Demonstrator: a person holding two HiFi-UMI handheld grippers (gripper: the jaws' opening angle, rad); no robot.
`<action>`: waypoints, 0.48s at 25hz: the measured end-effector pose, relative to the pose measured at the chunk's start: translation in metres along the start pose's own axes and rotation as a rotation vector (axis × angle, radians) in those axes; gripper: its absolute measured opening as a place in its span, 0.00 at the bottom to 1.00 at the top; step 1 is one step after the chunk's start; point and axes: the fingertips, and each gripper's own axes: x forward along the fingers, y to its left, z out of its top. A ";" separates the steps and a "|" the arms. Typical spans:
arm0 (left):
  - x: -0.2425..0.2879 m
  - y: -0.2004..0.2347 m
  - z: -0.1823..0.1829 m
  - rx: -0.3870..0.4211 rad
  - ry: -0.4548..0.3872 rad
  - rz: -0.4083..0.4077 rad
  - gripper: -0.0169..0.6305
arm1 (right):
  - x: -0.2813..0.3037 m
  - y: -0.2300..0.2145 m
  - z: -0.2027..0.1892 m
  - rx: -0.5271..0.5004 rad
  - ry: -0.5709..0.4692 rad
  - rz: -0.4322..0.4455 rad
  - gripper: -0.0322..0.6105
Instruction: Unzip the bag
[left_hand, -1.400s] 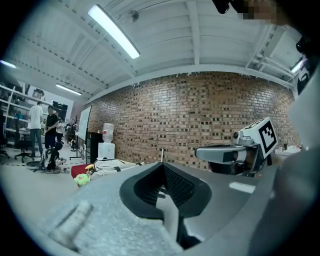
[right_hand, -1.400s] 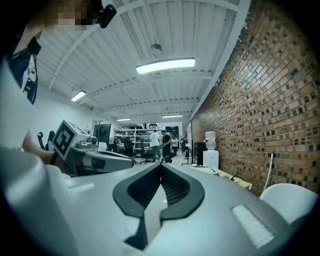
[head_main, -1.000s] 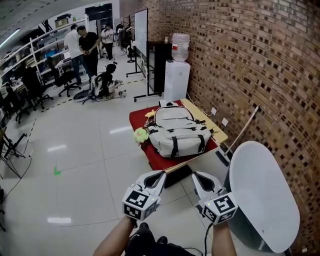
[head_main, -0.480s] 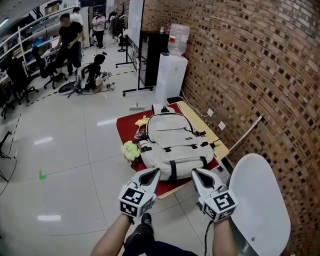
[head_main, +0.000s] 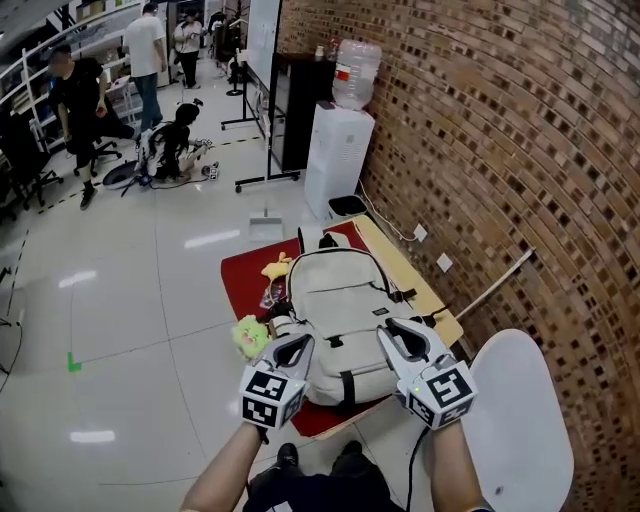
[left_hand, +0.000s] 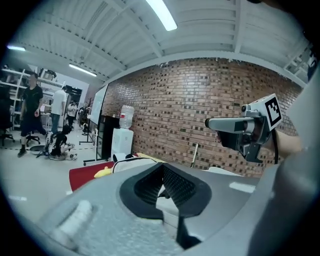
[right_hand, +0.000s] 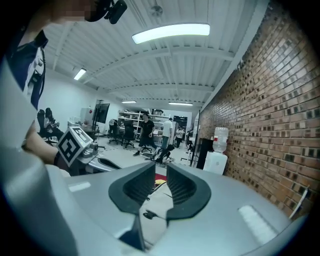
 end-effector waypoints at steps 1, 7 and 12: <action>0.007 0.006 0.000 -0.003 0.006 0.015 0.03 | 0.010 -0.006 0.001 -0.015 0.003 0.022 0.19; 0.047 0.028 0.006 -0.020 0.024 0.117 0.03 | 0.051 -0.049 0.007 -0.101 -0.013 0.162 0.18; 0.065 0.062 0.015 -0.040 0.042 0.304 0.03 | 0.093 -0.083 0.020 -0.143 -0.058 0.359 0.06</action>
